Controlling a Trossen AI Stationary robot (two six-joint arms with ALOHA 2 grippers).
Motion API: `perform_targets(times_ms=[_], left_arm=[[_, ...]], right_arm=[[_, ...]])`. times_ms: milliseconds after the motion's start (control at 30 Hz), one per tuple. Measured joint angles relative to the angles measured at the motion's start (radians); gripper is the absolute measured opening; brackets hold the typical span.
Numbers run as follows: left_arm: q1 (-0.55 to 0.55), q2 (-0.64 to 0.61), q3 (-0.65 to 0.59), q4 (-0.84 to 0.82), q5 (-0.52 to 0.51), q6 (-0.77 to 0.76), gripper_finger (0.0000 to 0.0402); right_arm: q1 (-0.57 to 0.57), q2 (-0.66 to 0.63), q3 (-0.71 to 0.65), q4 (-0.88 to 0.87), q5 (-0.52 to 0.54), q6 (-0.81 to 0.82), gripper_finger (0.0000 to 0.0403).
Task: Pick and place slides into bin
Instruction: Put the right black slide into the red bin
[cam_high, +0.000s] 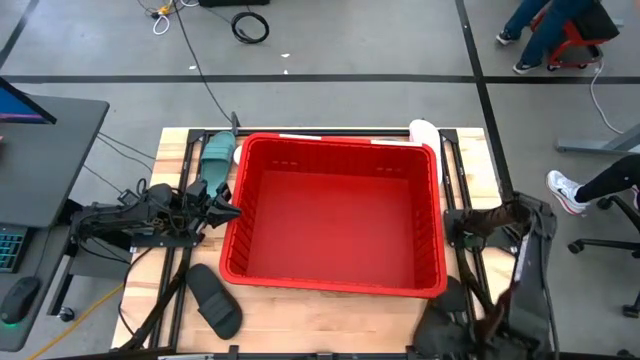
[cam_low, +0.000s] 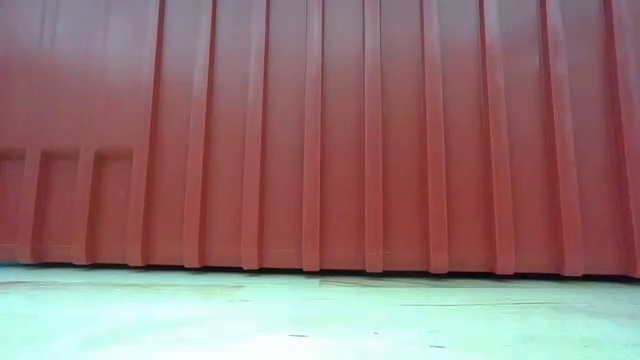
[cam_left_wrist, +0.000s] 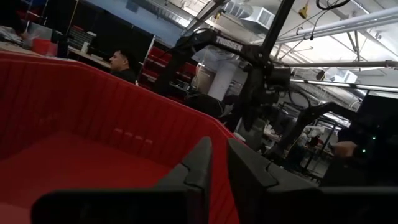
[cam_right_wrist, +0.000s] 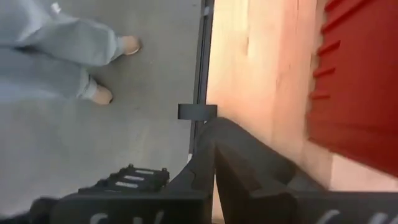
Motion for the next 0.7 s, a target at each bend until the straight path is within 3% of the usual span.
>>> perform_targets(times_ms=[133,333,700], left_arm=[[0.000,0.000,0.000,0.000,0.000,0.000,0.0059],[0.000,0.000,0.000,0.000,0.000,0.000,0.0051],[0.000,0.000,0.000,0.001,0.000,0.000,0.0061]], right_arm=[[0.029,0.041,0.000,-0.080,0.046,0.240,0.0032],[0.027,0.129,0.000,-0.279,-0.072,0.503,0.0104],[0.032,0.252,-0.114,-0.255,-0.106,0.543,0.0292]])
